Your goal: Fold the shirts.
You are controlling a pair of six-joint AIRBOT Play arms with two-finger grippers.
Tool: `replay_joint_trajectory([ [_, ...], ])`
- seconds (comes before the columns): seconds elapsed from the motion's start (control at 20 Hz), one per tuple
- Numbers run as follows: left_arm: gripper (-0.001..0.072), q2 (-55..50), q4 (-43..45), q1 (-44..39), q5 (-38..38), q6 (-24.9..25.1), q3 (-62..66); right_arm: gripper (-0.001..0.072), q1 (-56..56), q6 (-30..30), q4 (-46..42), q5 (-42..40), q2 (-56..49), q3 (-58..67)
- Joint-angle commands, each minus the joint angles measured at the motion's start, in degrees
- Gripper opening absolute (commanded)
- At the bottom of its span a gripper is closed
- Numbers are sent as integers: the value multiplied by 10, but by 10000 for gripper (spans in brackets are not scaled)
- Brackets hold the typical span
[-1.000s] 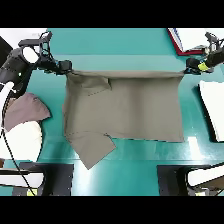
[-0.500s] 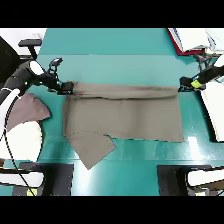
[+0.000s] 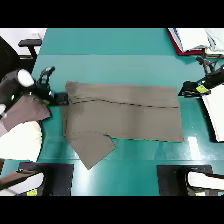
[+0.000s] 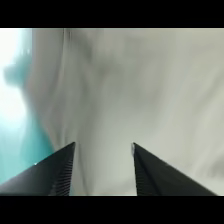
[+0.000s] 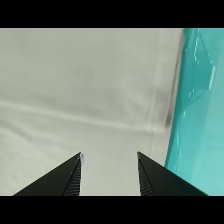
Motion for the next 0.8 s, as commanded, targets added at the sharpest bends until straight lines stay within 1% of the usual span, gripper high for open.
replay_joint_trajectory([
  [0.0, 448, 143, -2, -7, -27, -53, -168, 417, 0, -7, 23, -28, 83, -66],
  [0.1, 448, 206, -27, -7, -31, -75, -253, 416, 0, -7, 41, -51, 112, -100],
  [0.2, 448, 243, -70, -7, -28, -78, -315, 417, 0, -7, 50, -53, 122, -112],
  [0.3, 448, 255, -111, -7, -7, -76, -355, 416, 0, -7, 50, -53, 122, -112],
  [0.45, 447, 255, -162, -7, 48, -45, -382, 416, 0, -7, 50, -52, 122, -112],
  [0.55, 447, 255, -188, -7, 85, -41, -383, 416, 0, -7, 50, -52, 122, -112],
  [0.7, 399, 255, -201, -7, 97, -42, -380, 415, -1, -9, 44, -26, 122, -112],
  [0.75, 88, 255, -201, -7, 89, -42, -375, 415, -7, -20, 33, -6, 122, -112],
])
